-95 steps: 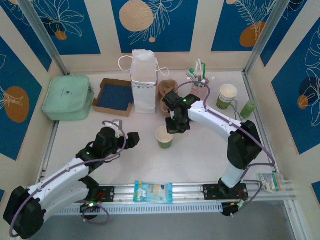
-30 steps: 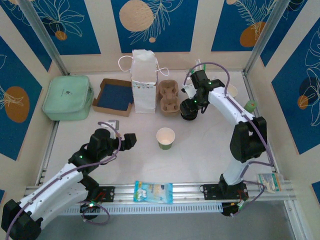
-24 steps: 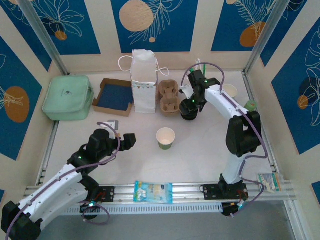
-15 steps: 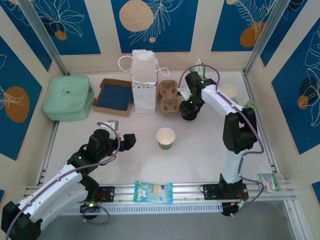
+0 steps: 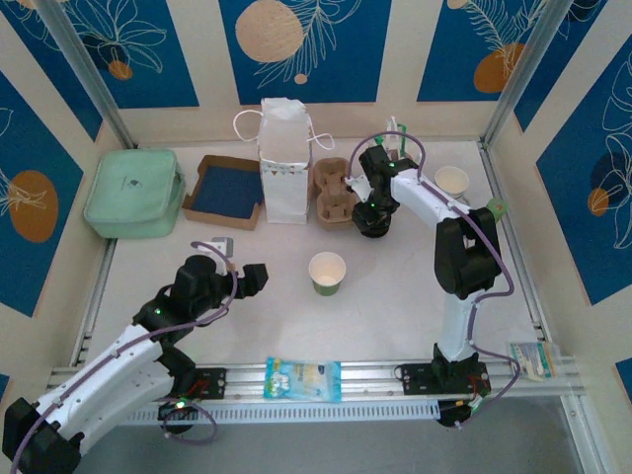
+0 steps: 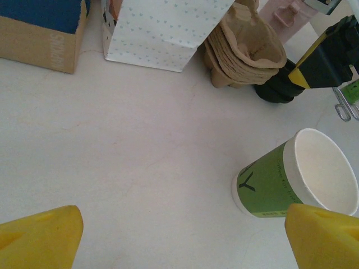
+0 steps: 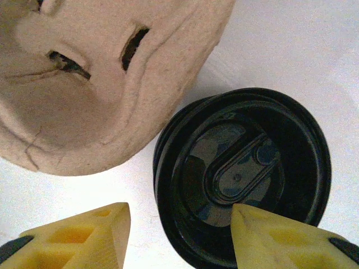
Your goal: Pack the takeout coffee
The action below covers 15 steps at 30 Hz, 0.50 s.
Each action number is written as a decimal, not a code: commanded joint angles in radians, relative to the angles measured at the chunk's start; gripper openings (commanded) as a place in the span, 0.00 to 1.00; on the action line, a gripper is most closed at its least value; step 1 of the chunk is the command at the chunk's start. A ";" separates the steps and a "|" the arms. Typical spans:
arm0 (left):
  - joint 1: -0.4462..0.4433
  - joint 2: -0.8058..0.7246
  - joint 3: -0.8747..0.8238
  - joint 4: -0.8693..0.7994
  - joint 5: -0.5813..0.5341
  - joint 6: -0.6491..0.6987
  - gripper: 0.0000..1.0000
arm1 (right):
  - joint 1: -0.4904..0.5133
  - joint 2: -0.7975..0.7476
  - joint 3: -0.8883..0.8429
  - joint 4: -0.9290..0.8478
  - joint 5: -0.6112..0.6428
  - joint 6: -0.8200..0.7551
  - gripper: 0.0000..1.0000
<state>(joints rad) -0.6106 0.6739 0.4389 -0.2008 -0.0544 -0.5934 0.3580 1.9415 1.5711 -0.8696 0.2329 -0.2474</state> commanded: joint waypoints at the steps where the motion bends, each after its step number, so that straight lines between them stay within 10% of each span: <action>1: 0.006 -0.023 0.004 -0.014 -0.019 0.020 0.93 | 0.008 0.023 0.020 0.009 0.024 -0.012 0.50; 15: 0.007 -0.046 -0.002 -0.026 -0.027 0.021 0.93 | 0.029 0.042 0.008 0.014 0.046 0.004 0.41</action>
<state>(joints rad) -0.6106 0.6460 0.4389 -0.2043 -0.0616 -0.5934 0.3805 1.9743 1.5711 -0.8516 0.2634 -0.2470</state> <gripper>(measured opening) 0.928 0.424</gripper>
